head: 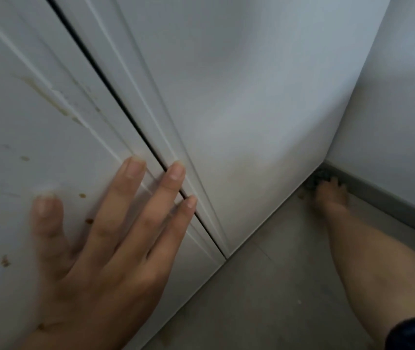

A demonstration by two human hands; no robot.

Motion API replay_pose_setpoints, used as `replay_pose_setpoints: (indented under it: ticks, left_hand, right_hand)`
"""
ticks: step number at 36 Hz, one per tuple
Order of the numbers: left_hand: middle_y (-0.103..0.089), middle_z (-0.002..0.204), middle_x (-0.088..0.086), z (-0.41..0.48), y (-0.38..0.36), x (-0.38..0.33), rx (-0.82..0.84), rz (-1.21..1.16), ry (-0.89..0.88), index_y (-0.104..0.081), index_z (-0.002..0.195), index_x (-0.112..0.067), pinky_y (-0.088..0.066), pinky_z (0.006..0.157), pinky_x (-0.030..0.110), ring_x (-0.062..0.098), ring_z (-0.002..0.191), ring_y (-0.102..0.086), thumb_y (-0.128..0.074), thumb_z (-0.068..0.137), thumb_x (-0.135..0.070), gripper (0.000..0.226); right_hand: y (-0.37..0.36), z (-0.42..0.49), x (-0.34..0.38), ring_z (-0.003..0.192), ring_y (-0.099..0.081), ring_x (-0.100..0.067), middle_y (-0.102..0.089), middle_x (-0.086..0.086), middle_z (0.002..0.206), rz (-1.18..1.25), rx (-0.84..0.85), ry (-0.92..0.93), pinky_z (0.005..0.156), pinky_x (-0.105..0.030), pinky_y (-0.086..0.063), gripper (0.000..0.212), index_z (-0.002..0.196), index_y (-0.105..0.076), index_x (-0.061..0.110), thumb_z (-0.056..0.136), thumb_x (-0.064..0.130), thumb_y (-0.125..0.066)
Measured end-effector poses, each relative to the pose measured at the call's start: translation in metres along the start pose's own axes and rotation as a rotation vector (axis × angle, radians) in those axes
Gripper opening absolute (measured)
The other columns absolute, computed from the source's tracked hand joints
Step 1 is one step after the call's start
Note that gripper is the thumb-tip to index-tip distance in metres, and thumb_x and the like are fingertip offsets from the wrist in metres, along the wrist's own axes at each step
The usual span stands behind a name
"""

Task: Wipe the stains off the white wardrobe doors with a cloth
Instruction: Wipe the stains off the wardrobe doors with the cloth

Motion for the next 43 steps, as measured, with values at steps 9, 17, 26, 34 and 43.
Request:
replay_pose_setpoints:
  ticks: [9, 17, 26, 34, 43]
  left_hand:
    - [-0.032, 0.166, 0.014, -0.001, 0.0, 0.0, 0.013, -0.039, 0.054, -0.055, 0.148, -0.014, -0.048, 0.086, 0.079, 0.047, 0.15, -0.032, -0.066, 0.102, -0.029, 0.049]
    - [-0.044, 0.16, 0.007, 0.0, 0.005, -0.002, -0.095, 0.042, 0.08, -0.07, 0.131, -0.024, -0.022, 0.113, 0.069, 0.036, 0.152, -0.033, -0.065, 0.103, -0.031, 0.029]
    - [-0.052, 0.154, 0.002, 0.005, 0.013, 0.0, -0.174, 0.08, 0.128, -0.076, 0.12, -0.027, -0.007, 0.121, 0.061, 0.03, 0.149, -0.04, -0.066, 0.102, -0.034, 0.021]
    - [-0.055, 0.152, 0.0, 0.01, 0.014, -0.004, -0.216, 0.117, 0.126, -0.077, 0.113, -0.029, -0.011, 0.12, 0.061, 0.03, 0.145, -0.045, -0.063, 0.104, -0.033, 0.018]
    - [-0.054, 0.152, 0.003, 0.01, 0.017, 0.0, -0.235, 0.092, 0.124, -0.079, 0.11, -0.025, -0.013, 0.12, 0.062, 0.03, 0.146, -0.045, -0.058, 0.106, -0.025, 0.021]
  right_hand:
    - [-0.036, -0.11, 0.041, 0.109, -0.045, -0.04, -0.053, -0.013, 0.138, -0.112, -0.046, 0.174, 0.089, -0.042, -0.041, 0.037, 0.129, -0.064, 0.016, 0.096, 0.016, -0.046]
    - [-0.018, -0.081, 0.025, 0.119, -0.042, -0.042, -0.049, -0.011, 0.141, -0.099, -0.004, 0.126, 0.095, -0.045, -0.044, 0.04, 0.13, -0.063, 0.023, 0.096, 0.013, -0.045]
    - [-0.063, -0.187, 0.066, 0.085, -0.051, -0.038, -0.061, -0.015, 0.097, -0.059, -0.012, 0.439, 0.064, -0.042, -0.048, 0.034, 0.096, -0.076, 0.01, 0.084, 0.013, -0.045]
    - [-0.078, -0.225, 0.074, 0.091, -0.05, -0.038, -0.06, -0.014, 0.109, -0.026, 0.017, 0.316, 0.069, -0.042, -0.049, 0.032, 0.105, -0.073, 0.012, 0.085, 0.01, -0.047]
    - [-0.112, -0.286, 0.091, 0.094, -0.055, -0.035, -0.066, -0.009, 0.108, -0.115, 0.156, 0.416, 0.072, -0.039, -0.051, 0.027, 0.104, -0.075, 0.021, 0.084, 0.01, -0.061]
Point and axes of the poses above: each hand's wrist, its own z-axis towards the middle knuckle, its own y-axis out of the back of the hand, x = y × z, the point moved 9 cm from there along z, towards the middle knuckle
